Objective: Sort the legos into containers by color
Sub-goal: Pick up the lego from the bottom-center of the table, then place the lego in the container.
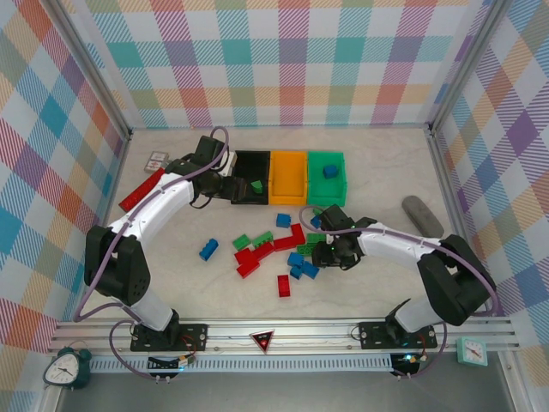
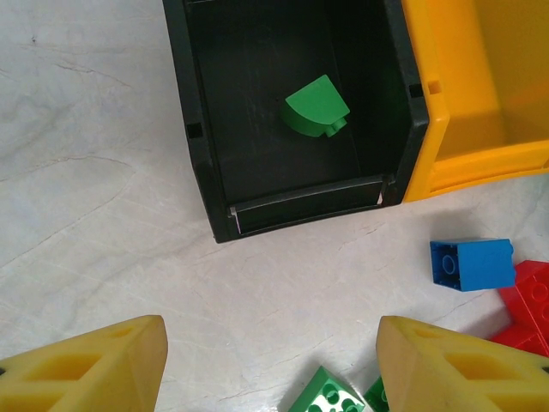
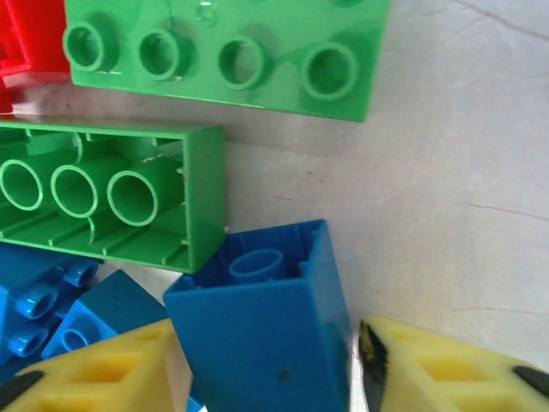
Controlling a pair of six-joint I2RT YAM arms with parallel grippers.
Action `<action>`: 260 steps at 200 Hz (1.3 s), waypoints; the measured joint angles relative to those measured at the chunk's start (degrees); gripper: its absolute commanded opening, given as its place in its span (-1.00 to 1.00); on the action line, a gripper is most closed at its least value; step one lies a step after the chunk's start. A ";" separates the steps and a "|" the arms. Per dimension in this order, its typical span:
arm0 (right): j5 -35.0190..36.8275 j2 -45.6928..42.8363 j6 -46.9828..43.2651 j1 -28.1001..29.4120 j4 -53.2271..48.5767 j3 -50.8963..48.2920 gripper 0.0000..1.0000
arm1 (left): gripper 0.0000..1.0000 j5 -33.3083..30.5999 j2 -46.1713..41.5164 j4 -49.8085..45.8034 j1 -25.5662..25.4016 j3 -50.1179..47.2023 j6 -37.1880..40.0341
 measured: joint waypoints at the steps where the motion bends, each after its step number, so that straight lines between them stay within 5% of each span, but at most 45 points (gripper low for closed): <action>1: 0.00 0.04 -0.02 0.02 0.02 0.02 -0.31 | 0.31 0.00 0.00 0.00 0.00 -0.04 0.02; 22: 0.24 0.44 0.37 0.28 0.39 1.57 -0.46 | 0.31 0.00 0.00 -0.02 0.00 -0.44 0.04; 91: 4.55 -5.11 -0.66 -0.37 -3.30 4.37 -0.50 | 0.31 0.02 0.00 0.00 0.00 -0.48 0.20; 137: 3.78 -4.66 -2.45 -9.46 -3.91 14.82 -0.47 | 0.31 0.70 0.04 0.02 -0.02 -0.48 0.17; 173: 1.86 6.73 -3.80 -16.00 -6.08 29.49 -0.30 | 0.30 1.53 0.04 0.33 -0.02 -0.46 0.17; 192: 1.53 14.71 -5.35 -17.49 -8.26 38.03 0.06 | 0.30 1.49 0.04 0.44 -0.02 -0.48 0.17; 208: 1.44 19.63 -6.32 -17.81 -10.08 42.75 0.15 | 0.30 1.46 0.04 0.50 -0.02 -0.52 0.17; 260: -4.15 18.18 -8.02 -16.85 -10.86 38.97 0.16 | 0.30 1.22 0.04 0.90 -0.17 -0.52 0.20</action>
